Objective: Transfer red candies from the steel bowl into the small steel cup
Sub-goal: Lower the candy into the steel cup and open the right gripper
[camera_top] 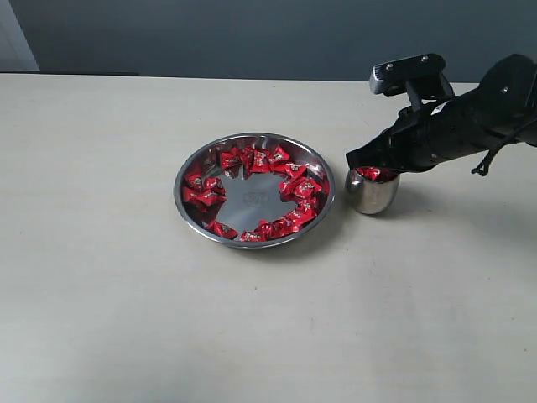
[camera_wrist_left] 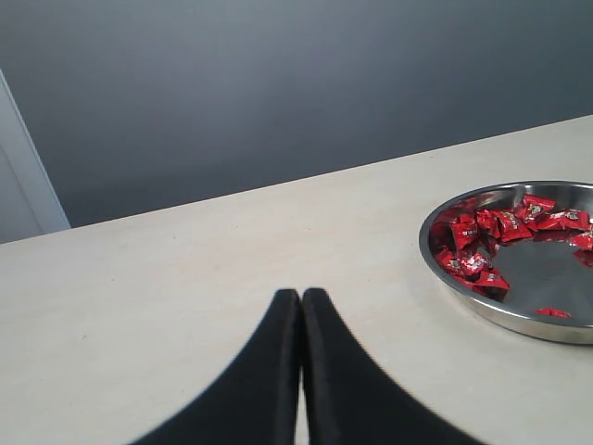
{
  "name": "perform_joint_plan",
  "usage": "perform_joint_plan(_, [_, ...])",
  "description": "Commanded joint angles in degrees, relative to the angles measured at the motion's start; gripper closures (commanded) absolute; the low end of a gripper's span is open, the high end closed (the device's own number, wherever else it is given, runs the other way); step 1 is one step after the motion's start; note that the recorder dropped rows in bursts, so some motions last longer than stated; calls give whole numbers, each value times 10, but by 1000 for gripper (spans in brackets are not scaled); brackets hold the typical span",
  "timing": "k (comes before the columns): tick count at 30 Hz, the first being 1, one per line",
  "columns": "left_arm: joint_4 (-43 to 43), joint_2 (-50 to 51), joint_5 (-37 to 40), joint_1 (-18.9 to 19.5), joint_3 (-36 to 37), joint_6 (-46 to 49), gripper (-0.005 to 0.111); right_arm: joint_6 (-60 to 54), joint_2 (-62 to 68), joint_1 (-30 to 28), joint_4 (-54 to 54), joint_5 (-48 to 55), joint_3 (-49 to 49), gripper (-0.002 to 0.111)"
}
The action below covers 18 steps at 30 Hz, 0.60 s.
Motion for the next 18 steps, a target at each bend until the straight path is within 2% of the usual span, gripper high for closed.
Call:
perform_joint_plan(1, [-1, -3, -3, 0, 3, -1, 105, 1, 20, -3, -4, -17, 0, 104])
perform_joint_plan(18, [-1, -3, -3, 0, 3, -1, 105, 1, 30, -3, -4, -20, 0, 104])
